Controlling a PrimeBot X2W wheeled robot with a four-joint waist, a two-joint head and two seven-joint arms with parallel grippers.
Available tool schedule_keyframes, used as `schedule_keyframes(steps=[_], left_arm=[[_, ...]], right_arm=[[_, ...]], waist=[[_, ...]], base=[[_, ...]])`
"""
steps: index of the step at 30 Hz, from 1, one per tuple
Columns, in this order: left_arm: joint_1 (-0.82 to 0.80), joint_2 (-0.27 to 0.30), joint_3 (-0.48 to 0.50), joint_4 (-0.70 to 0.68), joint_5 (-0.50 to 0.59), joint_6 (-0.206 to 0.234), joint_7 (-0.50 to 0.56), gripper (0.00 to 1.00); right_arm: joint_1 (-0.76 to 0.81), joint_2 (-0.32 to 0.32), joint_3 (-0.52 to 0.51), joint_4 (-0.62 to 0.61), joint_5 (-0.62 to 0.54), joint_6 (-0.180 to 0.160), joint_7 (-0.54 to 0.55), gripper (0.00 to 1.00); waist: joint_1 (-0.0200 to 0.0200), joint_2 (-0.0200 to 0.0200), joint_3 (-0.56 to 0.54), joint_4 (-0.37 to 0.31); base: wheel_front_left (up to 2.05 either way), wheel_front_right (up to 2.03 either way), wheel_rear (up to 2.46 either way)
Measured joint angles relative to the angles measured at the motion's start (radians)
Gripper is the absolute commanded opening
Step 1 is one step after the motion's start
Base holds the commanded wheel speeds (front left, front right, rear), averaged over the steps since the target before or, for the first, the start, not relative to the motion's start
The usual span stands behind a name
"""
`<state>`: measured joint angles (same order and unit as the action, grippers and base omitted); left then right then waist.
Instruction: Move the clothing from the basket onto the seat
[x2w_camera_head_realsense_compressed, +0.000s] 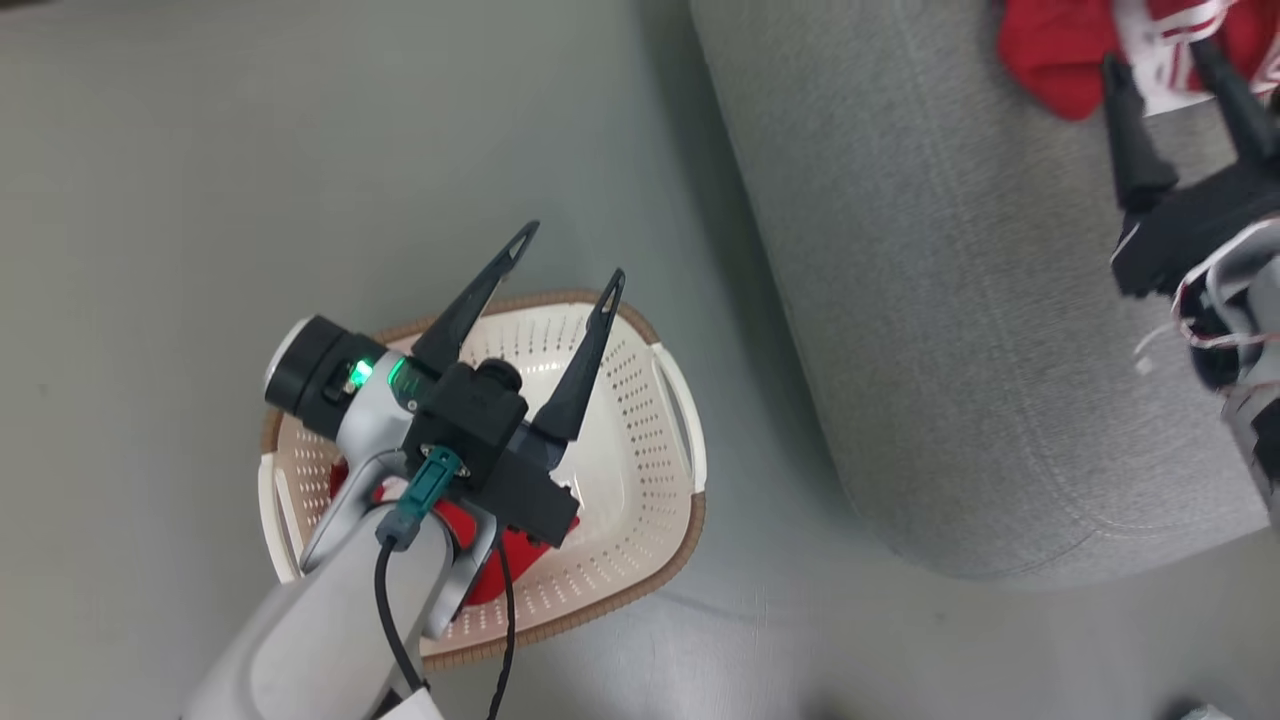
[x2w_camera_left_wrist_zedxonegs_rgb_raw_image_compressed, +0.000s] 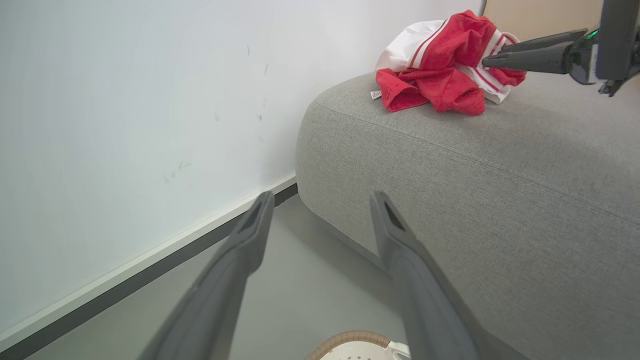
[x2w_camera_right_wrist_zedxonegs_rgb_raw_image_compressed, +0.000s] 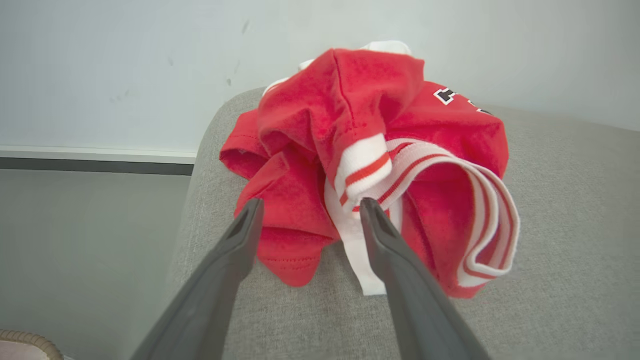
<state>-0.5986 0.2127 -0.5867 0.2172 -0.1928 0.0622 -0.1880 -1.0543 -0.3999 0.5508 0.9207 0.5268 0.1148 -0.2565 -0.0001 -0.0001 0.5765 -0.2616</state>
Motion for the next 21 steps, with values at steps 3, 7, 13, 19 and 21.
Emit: schedule_keyframes(steps=[3,7,13,19,21], left_arm=[[0.023,-0.007,0.007,0.019,-0.01,0.001,-0.009,1.0],[0.051,-0.02,0.02,0.045,-0.041,0.008,-0.022,1.0],[0.098,-0.028,0.052,0.081,-0.069,0.016,-0.038,1.0],[0.165,-0.023,0.095,0.111,-0.113,0.023,-0.052,1.0],[0.191,-0.019,0.111,0.119,-0.122,0.026,-0.053,1.0]], right_arm=[[0.044,0.002,0.0,-0.029,-0.009,0.0,0.0,1.0],[0.094,0.0,-0.005,-0.072,-0.016,0.001,0.0,1.0],[0.163,0.003,-0.016,-0.147,-0.026,0.001,0.0,1.0],[0.226,0.031,-0.016,-0.217,-0.035,0.001,0.0,1.0],[0.256,0.051,-0.012,-0.238,-0.035,0.0,0.0,1.0]], waist=[[0.0,0.0,-0.036,-0.006],[-0.0001,0.0,-0.086,-0.011],[-0.0001,0.0,-0.163,-0.011],[-0.0001,-0.0001,-0.241,0.001],[-0.0002,-0.0001,-0.267,0.008]], base=[[0.0,0.0,0.0],[0.0,0.0,0.0],[0.0,0.0,0.0],[0.0,0.0,0.0],[0.0,0.0,0.0]])
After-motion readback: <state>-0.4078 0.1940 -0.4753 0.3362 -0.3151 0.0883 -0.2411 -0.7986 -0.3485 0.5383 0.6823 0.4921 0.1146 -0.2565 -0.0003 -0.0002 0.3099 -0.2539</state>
